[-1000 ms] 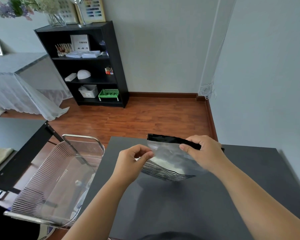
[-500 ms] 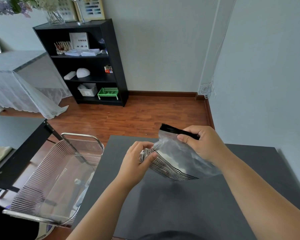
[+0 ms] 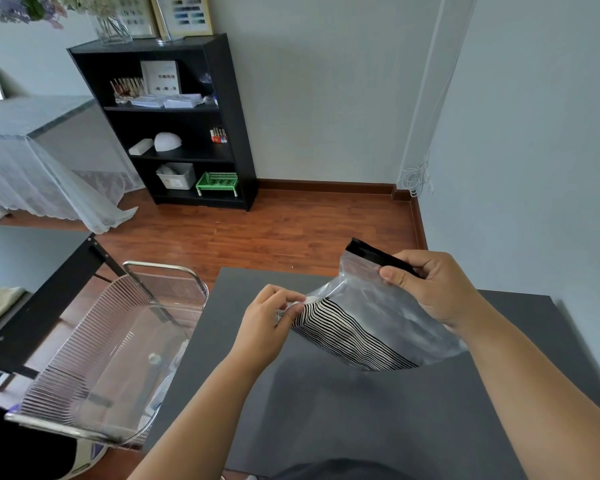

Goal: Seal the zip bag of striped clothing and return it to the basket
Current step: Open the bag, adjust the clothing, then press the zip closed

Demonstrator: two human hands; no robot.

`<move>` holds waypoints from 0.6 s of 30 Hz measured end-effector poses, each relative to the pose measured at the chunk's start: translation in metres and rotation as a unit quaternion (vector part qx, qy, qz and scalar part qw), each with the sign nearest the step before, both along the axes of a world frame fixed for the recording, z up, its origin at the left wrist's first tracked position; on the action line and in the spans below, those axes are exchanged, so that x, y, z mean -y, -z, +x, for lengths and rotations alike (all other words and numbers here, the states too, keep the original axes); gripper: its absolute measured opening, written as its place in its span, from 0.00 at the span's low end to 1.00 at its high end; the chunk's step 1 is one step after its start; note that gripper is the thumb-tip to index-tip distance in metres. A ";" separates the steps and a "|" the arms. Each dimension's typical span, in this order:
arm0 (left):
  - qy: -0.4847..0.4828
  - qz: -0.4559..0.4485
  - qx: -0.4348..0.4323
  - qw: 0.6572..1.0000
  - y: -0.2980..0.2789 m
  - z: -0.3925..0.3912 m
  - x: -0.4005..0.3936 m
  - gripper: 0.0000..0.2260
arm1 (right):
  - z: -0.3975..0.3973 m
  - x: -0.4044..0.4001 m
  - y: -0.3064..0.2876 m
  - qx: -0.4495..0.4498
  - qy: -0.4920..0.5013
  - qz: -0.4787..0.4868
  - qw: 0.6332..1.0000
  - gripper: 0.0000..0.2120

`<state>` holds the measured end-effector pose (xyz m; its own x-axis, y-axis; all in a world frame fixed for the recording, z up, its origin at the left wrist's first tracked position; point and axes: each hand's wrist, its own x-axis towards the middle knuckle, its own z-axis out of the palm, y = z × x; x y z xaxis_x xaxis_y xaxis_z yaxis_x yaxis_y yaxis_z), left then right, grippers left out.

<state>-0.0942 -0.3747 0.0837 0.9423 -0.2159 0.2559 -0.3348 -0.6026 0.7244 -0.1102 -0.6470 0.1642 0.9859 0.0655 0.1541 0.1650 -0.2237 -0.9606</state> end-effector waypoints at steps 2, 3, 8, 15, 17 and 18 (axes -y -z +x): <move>0.006 -0.004 0.013 1.000 0.000 0.000 0.002 0.06 | 0.000 0.003 0.001 0.004 0.009 0.002 1.000 0.08; 0.005 0.000 0.019 1.000 0.000 0.000 0.002 0.06 | 0.000 0.005 0.003 0.006 0.014 0.002 1.000 0.07; -0.016 0.021 0.062 0.998 0.002 -0.003 0.003 0.05 | -0.003 0.012 0.009 0.015 0.046 -0.003 0.999 0.11; -0.041 0.021 0.059 0.997 0.007 -0.005 -0.003 0.06 | 0.001 0.029 0.014 0.027 0.097 0.003 0.995 0.10; -0.043 0.014 0.059 0.997 0.008 -0.006 -0.004 0.06 | 0.001 0.029 0.015 0.030 0.106 0.011 0.994 0.11; -0.043 0.010 0.059 0.997 0.009 -0.007 -0.005 0.06 | 0.001 0.028 0.016 0.031 0.108 0.012 0.994 0.11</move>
